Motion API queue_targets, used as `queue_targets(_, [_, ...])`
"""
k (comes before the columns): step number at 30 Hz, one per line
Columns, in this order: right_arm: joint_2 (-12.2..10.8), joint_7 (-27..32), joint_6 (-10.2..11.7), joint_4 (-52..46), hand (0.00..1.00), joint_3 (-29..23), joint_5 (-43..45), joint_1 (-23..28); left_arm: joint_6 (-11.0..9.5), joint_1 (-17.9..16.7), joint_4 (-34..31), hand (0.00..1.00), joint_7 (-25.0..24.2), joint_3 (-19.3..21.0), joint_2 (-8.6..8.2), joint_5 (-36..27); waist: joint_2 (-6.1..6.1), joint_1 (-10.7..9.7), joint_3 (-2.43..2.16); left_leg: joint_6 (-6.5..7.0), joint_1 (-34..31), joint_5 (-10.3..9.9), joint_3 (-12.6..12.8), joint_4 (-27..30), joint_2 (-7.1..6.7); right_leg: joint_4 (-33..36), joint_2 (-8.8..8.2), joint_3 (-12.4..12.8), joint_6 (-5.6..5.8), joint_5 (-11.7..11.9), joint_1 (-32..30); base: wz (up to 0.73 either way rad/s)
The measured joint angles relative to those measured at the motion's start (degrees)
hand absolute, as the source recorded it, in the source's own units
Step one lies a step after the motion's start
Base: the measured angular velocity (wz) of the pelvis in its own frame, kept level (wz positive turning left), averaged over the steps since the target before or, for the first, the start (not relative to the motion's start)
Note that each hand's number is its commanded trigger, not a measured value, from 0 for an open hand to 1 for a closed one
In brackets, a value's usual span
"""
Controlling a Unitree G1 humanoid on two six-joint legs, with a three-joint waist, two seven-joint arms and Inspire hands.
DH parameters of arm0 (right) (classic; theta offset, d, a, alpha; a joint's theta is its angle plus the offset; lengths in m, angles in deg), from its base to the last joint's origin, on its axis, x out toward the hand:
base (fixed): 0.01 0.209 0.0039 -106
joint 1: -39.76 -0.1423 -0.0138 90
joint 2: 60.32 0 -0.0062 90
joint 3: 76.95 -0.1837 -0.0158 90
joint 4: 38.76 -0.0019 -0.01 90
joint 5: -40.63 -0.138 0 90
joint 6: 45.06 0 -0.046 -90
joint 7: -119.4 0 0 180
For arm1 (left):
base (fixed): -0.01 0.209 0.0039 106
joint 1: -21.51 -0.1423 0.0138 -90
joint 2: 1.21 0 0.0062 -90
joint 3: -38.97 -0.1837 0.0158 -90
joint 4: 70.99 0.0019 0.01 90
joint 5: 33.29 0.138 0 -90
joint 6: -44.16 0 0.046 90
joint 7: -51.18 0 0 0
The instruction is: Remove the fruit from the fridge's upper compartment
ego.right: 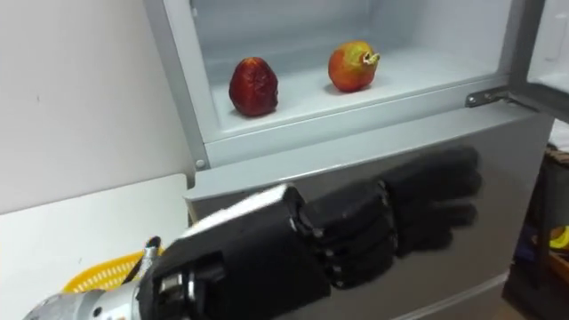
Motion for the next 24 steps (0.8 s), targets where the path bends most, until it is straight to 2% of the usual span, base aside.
queue_targets(3, [-0.4, 1.7, 0.4, 1.1, 0.00, -1.2, 0.1, 1.2, -1.2, -0.1, -3.8, 0.00, 4.7, 5.9, -0.04, 6.6, -0.28, 2.3, -0.06, -0.16, 0.5, 0.1, -0.1, -0.4, 0.02, 0.2, 0.01, 0.0, -0.17, -0.1, 0.0, -0.06])
queue_targets(5, [-1.6, 3.0, 0.9, 1.1, 0.00, -2.2, 0.5, 3.2, -2.7, -0.1, -6.1, 0.00, 9.0, 12.5, 0.15, 12.4, -1.28, 5.3, -0.34, -0.60, 1.7, 0.4, -0.3, -1.4, 0.00, 0.9, 0.22, 0.3, -0.50, -0.5, 0.0, -0.10])
queue_targets(6, [-1.9, 3.1, 1.0, 1.1, 0.00, -2.2, 0.6, 4.1, -3.4, -0.3, -6.5, 0.00, 10.4, 14.3, 0.18, 13.5, -1.61, 5.9, -0.51, -0.67, 1.8, 0.4, -0.3, -1.4, 0.08, 0.9, 0.30, 0.3, -0.55, -0.5, 0.3, -0.03])
queue_targets(8, [-3.2, 4.4, 2.3, 0.9, 0.00, -4.9, 1.9, 6.0, -7.2, -3.3, -8.5, 0.00, 16.6, 22.2, -0.25, 18.2, -2.60, 7.4, -0.50, -0.83, 2.9, 0.5, -0.3, -1.5, 0.26, 0.6, 0.47, 0.0, -0.82, -0.7, 1.7, 0.06])
queue_targets(9, [-3.5, 5.1, 2.8, 0.8, 0.00, -5.2, 1.9, 6.3, -8.2, -4.1, -8.8, 0.00, 18.6, 23.9, -0.55, 19.5, -2.80, 7.8, -0.52, -0.86, 3.2, 0.5, -0.3, -1.5, 0.28, 0.5, 0.47, -0.2, -0.85, -0.7, 2.0, 0.12])
queue_targets(11, [-4.2, 6.8, 3.3, 1.5, 0.00, -5.7, 2.0, 7.4, -10.9, -6.2, -8.9, 0.00, 26.5, 28.3, -1.56, 24.4, -3.49, 9.2, -0.69, -0.91, 4.0, 0.6, -0.5, -1.8, 0.30, 0.0, 0.51, -0.8, -0.88, -0.7, 3.1, 0.14])
queue_targets(12, [-4.4, 7.1, 3.3, 1.5, 0.00, -6.3, 2.2, 7.6, -11.4, -6.8, -9.0, 0.00, 28.4, 29.8, -1.64, 25.6, -3.52, 9.5, -0.71, -0.92, 4.0, 0.6, -0.5, -1.9, 0.30, 0.0, 0.51, -0.8, -0.88, -0.7, 3.1, 0.05])
queue_targets(14, [-4.8, 7.7, 4.0, 1.5, 0.00, -8.2, 2.6, 7.6, -13.1, -8.8, -9.1, 0.00, 36.0, 34.4, -2.49, 31.0, -3.43, 10.0, -0.73, -0.91, 4.1, 0.5, -1.3, -2.0, 0.21, -0.1, 0.46, -1.1, -0.82, -0.7, 3.5, 0.08])
queue_targets(16, [-5.0, 7.9, 4.6, 1.0, 0.00, -9.0, 2.5, 7.9, -13.5, -10.2, -10.4, 0.00, 41.3, 38.0, -2.52, 33.1, -3.22, 10.3, -0.88, -0.95, 4.0, 0.5, -2.0, -2.2, 0.08, -0.1, 0.54, -1.2, -0.82, -0.7, 3.4, 0.06])
queue_targets(18, [-5.1, 7.9, 4.6, 0.2, 0.00, -9.1, 2.7, 8.6, -15.5, -10.6, -10.5, 0.00, 46.5, 41.8, -2.68, 34.9, -3.01, 11.4, -0.82, -0.96, 4.3, 0.5, -2.3, -2.4, 0.08, -0.1, 0.66, -1.2, -0.87, -0.6, 3.5, -0.03])
queue_targets(20, [-5.1, 7.9, 4.7, -0.7, 0.00, -9.3, 2.9, 9.8, -17.4, -11.2, -10.5, 0.00, 54.6, 46.6, -2.81, 38.0, -2.66, 11.7, -0.98, -0.97, 4.6, 0.4, -3.0, -2.5, 0.02, -0.2, 0.68, -1.5, -0.89, -0.6, 3.8, 0.00])
queue_targets(23, [-5.1, 7.9, 4.7, -0.7, 0.00, -9.3, 2.8, 9.8, -19.8, -12.1, -10.5, 0.00, 63.4, 51.0, -2.86, 39.8, -2.12, 12.4, -0.89, -0.98, 4.6, 0.5, -3.4, -2.5, -0.04, -0.2, 0.63, -1.9, -0.90, -0.6, 4.0, 0.03])
queue_targets(24, [-5.1, 7.9, 4.7, -0.6, 0.00, -9.3, 2.8, 9.8, -20.3, -12.8, -10.5, 0.00, 64.8, 51.8, -2.87, 40.0, -1.99, 12.6, -0.84, -0.98, 4.7, 0.4, -3.4, -2.6, -0.04, -0.2, 0.63, -1.9, -0.92, -0.7, 4.0, 0.00])
